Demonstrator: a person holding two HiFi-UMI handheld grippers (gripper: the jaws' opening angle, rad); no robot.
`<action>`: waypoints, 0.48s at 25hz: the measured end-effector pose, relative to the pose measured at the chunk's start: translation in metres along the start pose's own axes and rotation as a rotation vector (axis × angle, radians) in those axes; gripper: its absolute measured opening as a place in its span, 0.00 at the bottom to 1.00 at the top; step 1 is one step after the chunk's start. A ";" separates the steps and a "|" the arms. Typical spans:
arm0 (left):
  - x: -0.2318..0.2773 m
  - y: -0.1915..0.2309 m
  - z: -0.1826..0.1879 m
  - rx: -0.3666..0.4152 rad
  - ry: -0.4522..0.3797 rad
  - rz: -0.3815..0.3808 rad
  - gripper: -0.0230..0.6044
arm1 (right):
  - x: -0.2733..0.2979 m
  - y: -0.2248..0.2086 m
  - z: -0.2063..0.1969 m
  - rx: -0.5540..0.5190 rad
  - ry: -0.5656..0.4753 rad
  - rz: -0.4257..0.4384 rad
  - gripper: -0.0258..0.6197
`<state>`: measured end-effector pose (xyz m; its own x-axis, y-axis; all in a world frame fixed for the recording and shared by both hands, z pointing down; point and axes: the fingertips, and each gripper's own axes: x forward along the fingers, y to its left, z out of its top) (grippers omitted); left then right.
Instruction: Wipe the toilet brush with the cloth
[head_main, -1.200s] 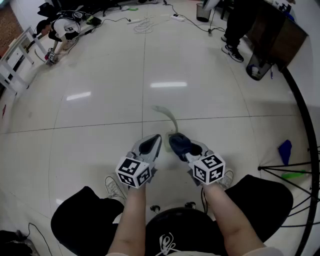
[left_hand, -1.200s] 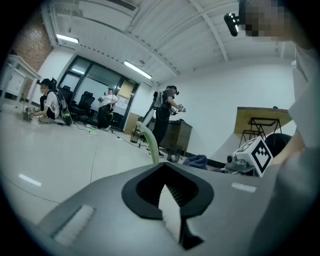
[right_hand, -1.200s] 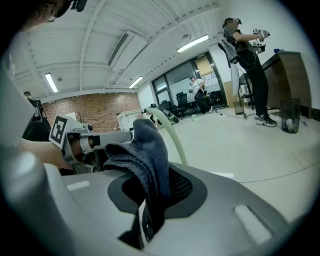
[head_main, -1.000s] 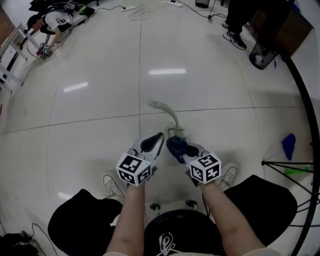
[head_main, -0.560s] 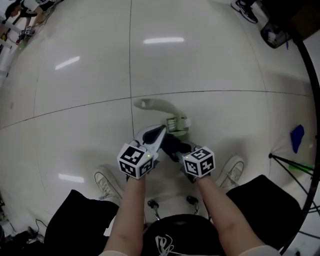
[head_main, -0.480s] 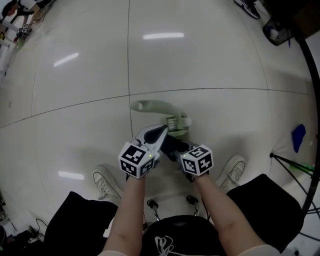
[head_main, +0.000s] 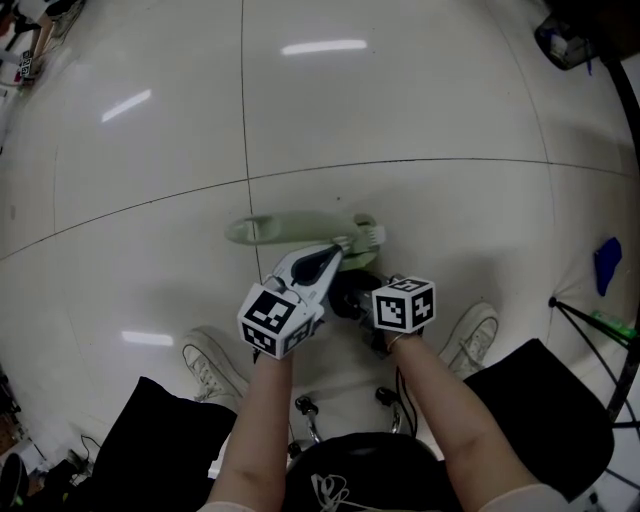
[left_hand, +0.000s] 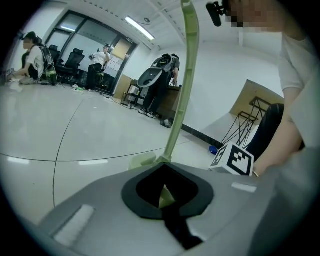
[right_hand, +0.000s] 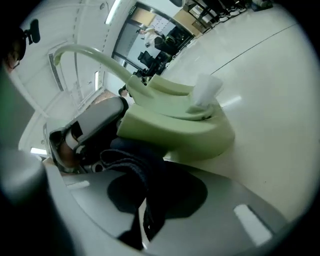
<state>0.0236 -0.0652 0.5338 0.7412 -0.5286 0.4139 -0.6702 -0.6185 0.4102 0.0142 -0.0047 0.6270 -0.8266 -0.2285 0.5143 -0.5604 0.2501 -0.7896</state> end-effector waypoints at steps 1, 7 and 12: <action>0.000 0.000 0.000 0.006 0.005 -0.004 0.05 | -0.004 -0.003 0.000 -0.001 0.000 -0.010 0.14; -0.002 0.001 -0.002 -0.001 -0.002 -0.009 0.05 | -0.035 -0.036 0.009 -0.035 -0.024 -0.128 0.14; 0.000 0.001 -0.001 0.015 -0.005 0.016 0.05 | -0.066 -0.070 0.022 0.003 -0.098 -0.252 0.14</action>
<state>0.0224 -0.0654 0.5352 0.7303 -0.5415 0.4166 -0.6816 -0.6183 0.3912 0.1087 -0.0278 0.6410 -0.6521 -0.3729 0.6601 -0.7475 0.1708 -0.6419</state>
